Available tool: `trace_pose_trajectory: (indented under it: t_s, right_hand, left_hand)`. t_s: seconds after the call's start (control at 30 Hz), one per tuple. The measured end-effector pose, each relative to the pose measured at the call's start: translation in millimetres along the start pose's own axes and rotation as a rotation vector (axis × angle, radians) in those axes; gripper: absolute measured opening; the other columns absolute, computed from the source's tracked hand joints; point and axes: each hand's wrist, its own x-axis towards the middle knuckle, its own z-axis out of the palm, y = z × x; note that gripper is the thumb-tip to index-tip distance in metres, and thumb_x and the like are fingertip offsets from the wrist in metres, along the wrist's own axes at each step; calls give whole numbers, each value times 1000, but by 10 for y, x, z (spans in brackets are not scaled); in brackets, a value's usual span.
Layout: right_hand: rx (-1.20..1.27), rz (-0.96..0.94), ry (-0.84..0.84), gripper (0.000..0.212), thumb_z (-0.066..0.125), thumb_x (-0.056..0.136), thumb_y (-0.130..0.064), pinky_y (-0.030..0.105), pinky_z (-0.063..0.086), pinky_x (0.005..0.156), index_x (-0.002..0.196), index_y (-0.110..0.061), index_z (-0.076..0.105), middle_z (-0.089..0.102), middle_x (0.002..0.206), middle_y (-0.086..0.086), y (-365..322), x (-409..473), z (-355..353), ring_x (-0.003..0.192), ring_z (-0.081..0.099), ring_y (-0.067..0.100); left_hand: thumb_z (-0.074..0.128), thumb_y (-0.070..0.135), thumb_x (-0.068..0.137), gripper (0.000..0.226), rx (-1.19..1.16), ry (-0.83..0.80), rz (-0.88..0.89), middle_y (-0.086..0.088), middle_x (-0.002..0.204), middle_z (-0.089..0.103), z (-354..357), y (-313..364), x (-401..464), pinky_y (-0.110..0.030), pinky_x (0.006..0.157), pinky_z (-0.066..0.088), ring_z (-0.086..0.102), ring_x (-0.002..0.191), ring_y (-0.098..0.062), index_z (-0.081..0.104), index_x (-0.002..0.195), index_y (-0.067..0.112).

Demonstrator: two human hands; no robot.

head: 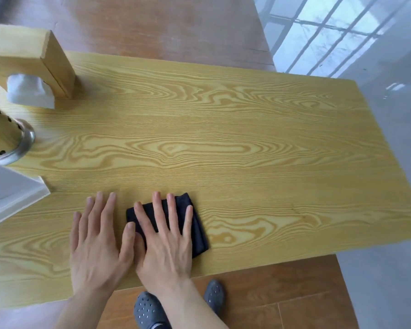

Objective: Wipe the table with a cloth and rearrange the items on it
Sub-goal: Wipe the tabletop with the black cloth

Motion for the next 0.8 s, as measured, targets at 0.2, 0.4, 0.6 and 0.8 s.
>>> trace_pose_trajectory:
  t_s: [0.2,0.4,0.6,0.8]
  right_hand:
    - [-34,134,49,57,25,107,-49,65,5,124,162,-42,12,3,174,-1,891,-71,-303,160,-8,26]
    - [-70,259,83,58,22,106,-51,64,8,124,162,-40,13,6,173,0,1895,-99,-597,160,-3,28]
    - [-117,323,83,58,15,106,-52,63,9,125,162,-40,8,3,174,0,2770,-207,-835,160,-4,27]
    - [-139,339,80,59,15,106,-52,63,9,125,163,-40,6,2,174,-1,3200,-338,-932,160,-3,27]
  left_hand:
    - [37,53,93,72,46,-32,104,-6,165,28,251,576,7,-48,126,12,14,156,-19,31,156,19]
    - [36,55,94,72,53,-64,186,-5,166,28,592,1189,-54,-48,126,12,13,156,-18,31,156,21]
    - [35,56,95,72,81,-79,227,-5,167,25,829,1726,-48,-47,126,9,11,157,-18,28,157,22]
    - [38,57,94,74,106,-87,255,-5,167,23,985,2018,-48,-49,126,11,10,157,-20,27,158,21]
